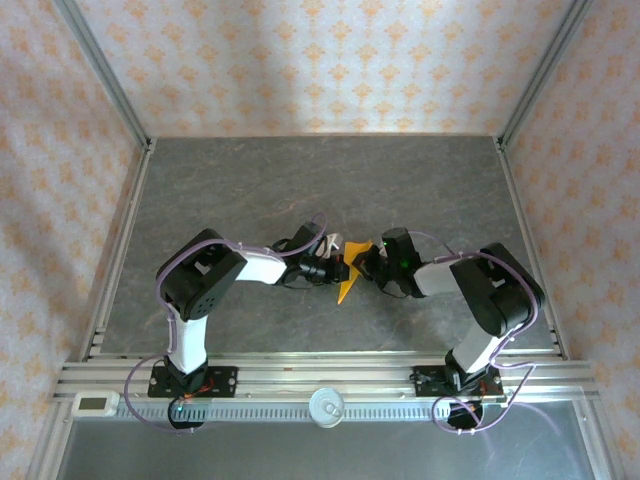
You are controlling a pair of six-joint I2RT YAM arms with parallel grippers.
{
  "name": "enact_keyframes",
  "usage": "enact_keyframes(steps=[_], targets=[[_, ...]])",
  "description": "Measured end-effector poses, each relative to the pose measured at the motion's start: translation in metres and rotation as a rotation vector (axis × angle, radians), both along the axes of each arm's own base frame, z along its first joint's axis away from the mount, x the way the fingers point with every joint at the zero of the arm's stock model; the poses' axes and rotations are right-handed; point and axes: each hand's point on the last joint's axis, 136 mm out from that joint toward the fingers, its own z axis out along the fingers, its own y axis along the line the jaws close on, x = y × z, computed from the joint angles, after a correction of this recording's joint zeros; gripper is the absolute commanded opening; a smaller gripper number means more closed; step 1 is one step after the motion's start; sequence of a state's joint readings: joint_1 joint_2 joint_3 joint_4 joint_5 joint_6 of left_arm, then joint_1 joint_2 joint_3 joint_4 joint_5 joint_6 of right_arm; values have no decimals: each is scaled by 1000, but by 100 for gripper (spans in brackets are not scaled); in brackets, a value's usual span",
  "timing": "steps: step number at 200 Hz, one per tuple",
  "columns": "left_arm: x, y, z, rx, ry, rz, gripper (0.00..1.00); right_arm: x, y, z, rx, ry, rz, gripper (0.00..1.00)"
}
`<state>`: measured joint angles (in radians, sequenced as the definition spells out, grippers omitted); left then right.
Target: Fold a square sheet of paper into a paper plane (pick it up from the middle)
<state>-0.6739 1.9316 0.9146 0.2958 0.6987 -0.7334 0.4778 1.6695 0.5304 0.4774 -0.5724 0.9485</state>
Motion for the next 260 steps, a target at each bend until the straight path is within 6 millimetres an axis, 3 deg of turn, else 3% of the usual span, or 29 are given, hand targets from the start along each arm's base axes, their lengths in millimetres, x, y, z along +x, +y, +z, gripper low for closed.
enact_keyframes(steps=[49, 87, 114, 175, 203, 260], targets=[[-2, 2, -4, 52, -43, -73, 0, 5, -5, 6, -83, -10, 55, 2], [-6, 4, -6, 71, -110, -142, 0, 23, -32, 31, -91, -95, 23, 0], [-8, 6, -6, 80, -145, -175, 0, 19, -26, 44, -57, -140, 76, 0], [-8, 7, -6, 92, -155, -195, 0, -13, -2, 19, -62, -93, 214, 0], [-8, 7, -6, 96, -159, -201, 0, -14, -12, -1, -113, -51, 210, 0], [-8, 8, -7, 97, -164, -204, 0, -3, -23, -1, -69, -39, 205, 0]])
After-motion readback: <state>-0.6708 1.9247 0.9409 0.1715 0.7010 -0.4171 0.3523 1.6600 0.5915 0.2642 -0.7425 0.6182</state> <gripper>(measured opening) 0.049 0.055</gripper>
